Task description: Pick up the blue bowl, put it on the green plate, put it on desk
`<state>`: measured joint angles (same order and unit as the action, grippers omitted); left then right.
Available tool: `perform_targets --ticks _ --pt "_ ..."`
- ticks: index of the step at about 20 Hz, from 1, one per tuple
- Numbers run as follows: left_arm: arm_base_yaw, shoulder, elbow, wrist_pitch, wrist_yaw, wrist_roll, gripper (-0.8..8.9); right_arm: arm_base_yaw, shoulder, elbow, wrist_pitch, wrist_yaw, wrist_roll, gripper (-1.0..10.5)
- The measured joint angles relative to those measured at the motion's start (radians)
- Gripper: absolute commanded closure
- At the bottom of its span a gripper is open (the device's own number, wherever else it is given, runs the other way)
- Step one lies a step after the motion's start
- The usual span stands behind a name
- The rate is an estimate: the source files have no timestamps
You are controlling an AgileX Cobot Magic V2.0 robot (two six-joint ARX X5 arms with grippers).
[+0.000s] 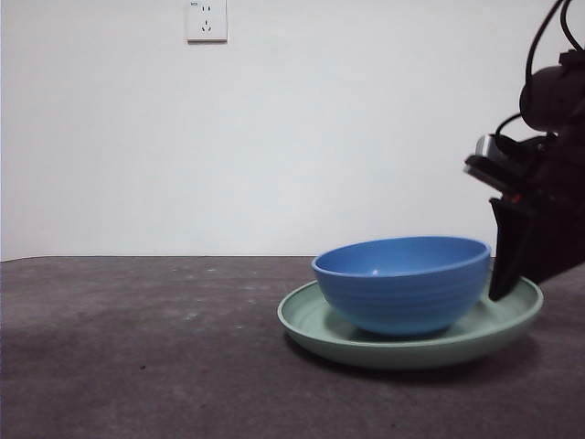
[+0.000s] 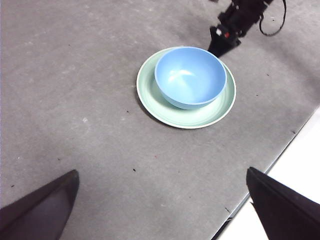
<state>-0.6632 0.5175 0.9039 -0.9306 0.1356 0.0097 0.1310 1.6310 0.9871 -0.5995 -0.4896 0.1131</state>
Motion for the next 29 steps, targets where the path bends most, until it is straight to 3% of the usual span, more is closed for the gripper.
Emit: perform_targets --ticks 6,16,21,28,29 --pt "0.0 0.0 0.0 0.0 0.0 0.0 2.83 0.055 0.0 0.094 -0.045 -0.048 0.056 9.4" --pt "0.0 0.0 0.0 0.0 0.0 0.0 2.83 0.25 0.06 0.099 0.093 -0.048 0.22 9.4" --pt "0.0 0.0 0.0 0.0 0.0 0.0 2.83 0.287 0.132 0.099 0.111 0.0 0.237 9.4" --pt "0.0 0.0 0.0 0.0 0.0 0.0 2.83 0.294 0.151 0.099 0.118 0.0 0.252 9.3" --pt "0.0 0.0 0.0 0.0 0.0 0.0 2.83 0.294 0.151 0.099 0.118 0.0 0.251 8.9"
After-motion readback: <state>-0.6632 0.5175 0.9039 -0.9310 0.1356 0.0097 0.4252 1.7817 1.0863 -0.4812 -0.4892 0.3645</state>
